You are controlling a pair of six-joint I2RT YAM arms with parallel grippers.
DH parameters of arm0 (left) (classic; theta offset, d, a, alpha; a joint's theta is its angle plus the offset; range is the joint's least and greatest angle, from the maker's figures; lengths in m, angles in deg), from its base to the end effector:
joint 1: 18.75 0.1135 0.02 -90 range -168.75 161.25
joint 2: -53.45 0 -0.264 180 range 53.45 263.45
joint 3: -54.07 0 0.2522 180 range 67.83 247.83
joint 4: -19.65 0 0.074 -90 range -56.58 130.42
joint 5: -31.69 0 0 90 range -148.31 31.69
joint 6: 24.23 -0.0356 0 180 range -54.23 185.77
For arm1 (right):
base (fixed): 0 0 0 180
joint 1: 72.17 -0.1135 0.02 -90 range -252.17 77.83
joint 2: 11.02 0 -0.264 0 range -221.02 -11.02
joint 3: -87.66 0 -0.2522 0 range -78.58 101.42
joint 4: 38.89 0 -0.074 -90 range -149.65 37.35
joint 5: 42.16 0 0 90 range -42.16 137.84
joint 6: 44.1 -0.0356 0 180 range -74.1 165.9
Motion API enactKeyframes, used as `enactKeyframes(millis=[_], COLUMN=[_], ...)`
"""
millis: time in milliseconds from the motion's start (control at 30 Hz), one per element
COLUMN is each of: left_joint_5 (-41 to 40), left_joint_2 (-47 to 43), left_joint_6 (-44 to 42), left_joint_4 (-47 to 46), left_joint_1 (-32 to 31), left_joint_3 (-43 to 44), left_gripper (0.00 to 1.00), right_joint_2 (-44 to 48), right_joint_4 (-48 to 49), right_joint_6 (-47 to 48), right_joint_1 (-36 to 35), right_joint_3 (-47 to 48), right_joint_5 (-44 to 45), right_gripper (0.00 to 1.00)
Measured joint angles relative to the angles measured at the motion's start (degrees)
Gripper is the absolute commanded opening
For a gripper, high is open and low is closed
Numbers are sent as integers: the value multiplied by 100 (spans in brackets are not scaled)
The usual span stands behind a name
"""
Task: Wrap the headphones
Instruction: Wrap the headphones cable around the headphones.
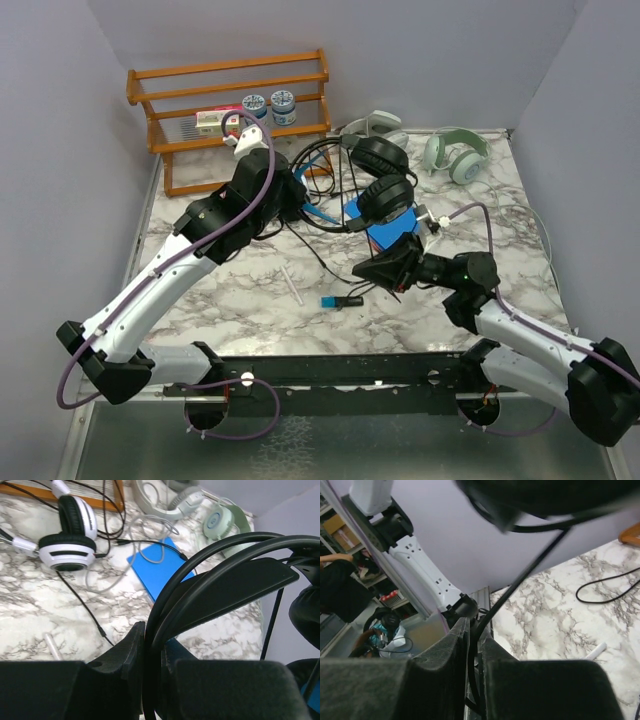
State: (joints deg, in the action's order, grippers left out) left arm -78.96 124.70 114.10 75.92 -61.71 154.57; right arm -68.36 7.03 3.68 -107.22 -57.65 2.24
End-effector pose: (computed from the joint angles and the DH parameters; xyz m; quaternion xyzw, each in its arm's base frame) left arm 0.1921 -0.1617 0.4380 -0.1328 0.8336 -0.2606 0.4685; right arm 0.1501 0.1363 0.2777 -0.2913 0.5262 0.6472 0.4684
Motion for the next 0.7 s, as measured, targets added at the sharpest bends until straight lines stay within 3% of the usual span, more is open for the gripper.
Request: enactKeyframes(millis=[267,700], left_joint_5=[-949,-1692], left_joint_2=[105,396], left_joint_6=[7,11], left_joint_4=[-98,-269], left_joint_1=[-33,-26], left_joint_3=[-243,-417], left_gripper=[0,0], right_joint_2=[566,-546], right_joint_4=[-468,-308], right_joint_6=[-208,-426], right_joint_1=[-326,-1255], right_joint_3=[227,848], right_joint_5=[20,74], right_gripper=[22,23])
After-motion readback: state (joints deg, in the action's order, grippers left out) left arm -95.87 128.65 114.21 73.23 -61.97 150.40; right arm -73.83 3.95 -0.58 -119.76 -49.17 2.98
